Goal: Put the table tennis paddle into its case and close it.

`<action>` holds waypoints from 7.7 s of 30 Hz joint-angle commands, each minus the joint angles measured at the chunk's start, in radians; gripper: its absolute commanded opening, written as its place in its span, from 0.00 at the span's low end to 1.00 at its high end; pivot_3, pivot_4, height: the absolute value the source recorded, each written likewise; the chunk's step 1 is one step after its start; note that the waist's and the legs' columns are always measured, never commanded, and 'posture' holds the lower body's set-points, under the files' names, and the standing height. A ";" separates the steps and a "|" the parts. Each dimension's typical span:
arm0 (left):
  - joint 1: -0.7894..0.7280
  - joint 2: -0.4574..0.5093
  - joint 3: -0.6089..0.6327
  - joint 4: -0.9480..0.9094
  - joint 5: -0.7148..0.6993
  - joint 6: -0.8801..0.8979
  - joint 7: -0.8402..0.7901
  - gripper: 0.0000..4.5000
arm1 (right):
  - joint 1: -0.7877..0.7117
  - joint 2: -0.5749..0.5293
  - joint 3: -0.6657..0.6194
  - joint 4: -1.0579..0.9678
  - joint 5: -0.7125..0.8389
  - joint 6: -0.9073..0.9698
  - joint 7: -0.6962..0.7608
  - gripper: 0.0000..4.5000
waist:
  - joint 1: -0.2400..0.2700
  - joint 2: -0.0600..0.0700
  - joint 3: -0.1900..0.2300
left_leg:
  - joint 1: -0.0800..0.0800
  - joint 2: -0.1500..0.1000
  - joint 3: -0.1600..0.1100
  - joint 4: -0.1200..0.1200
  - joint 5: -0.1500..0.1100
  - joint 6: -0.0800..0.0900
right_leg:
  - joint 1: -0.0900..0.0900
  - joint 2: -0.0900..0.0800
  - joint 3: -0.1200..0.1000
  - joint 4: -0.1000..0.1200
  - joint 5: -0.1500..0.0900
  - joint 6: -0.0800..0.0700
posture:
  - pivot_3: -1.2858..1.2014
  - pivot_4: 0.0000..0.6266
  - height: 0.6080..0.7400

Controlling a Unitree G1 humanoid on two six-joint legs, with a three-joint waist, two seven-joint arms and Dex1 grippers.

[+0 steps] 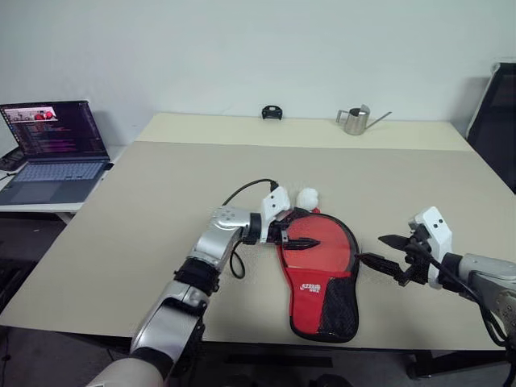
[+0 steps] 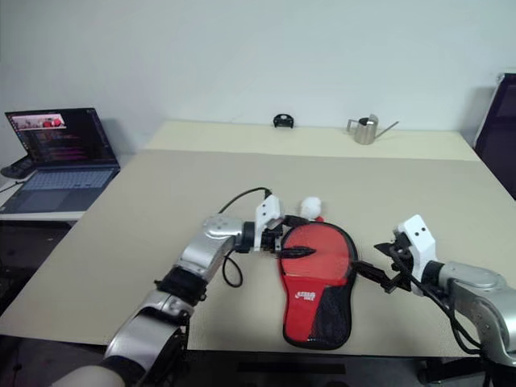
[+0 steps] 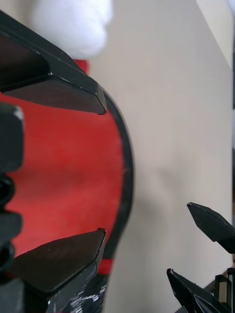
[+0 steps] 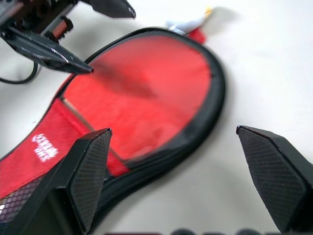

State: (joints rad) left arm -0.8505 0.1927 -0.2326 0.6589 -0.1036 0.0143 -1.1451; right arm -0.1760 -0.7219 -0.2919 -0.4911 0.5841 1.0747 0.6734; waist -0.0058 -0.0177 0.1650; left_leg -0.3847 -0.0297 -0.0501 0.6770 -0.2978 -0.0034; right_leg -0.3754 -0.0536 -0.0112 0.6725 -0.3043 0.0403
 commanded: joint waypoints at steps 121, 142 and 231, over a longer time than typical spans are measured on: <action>0.040 -0.107 -0.099 0.571 0.283 -0.220 0.131 0.91 | -0.010 -0.196 0.095 0.180 -0.280 -0.032 0.105 0.07 | 0.020 0.002 -0.031 | 0.005 -0.008 -0.005 0.000 0.001 0.005 | 0.008 -0.006 -0.003 -0.002 -0.001 0.002 | 0.52 0.24 1.00; 0.040 -0.119 -0.110 0.580 0.296 -0.228 0.131 0.91 | 0.521 -0.378 0.134 -0.323 -0.087 -0.116 0.276 0.06 | 0.030 0.001 -0.036 | 0.014 -0.008 -0.013 -0.002 -0.009 0.013 | 0.032 -0.008 -0.012 -0.026 -0.004 0.007 | 0.52 0.24 1.00; 0.513 0.319 0.277 -0.780 -0.128 0.249 0.314 0.91 | -0.550 -0.045 0.239 1.025 -0.274 -0.813 0.370 0.87 | 0.004 0.007 -0.002 | 0.001 -0.010 -0.007 -0.012 -0.004 0.001 | 0.012 -0.014 -0.010 -0.025 -0.008 0.004 | 0.52 0.24 1.00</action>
State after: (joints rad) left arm -0.3491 0.5124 0.0436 -0.1051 -0.2337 0.2868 -0.8440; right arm -0.7096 -0.7633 -0.0468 0.5289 0.3193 0.2821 1.0205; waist -0.0017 -0.0102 0.1631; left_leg -0.3841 -0.0398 -0.0572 0.6652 -0.3017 -0.0021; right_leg -0.3638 -0.0671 -0.0211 0.6478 -0.3120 0.0447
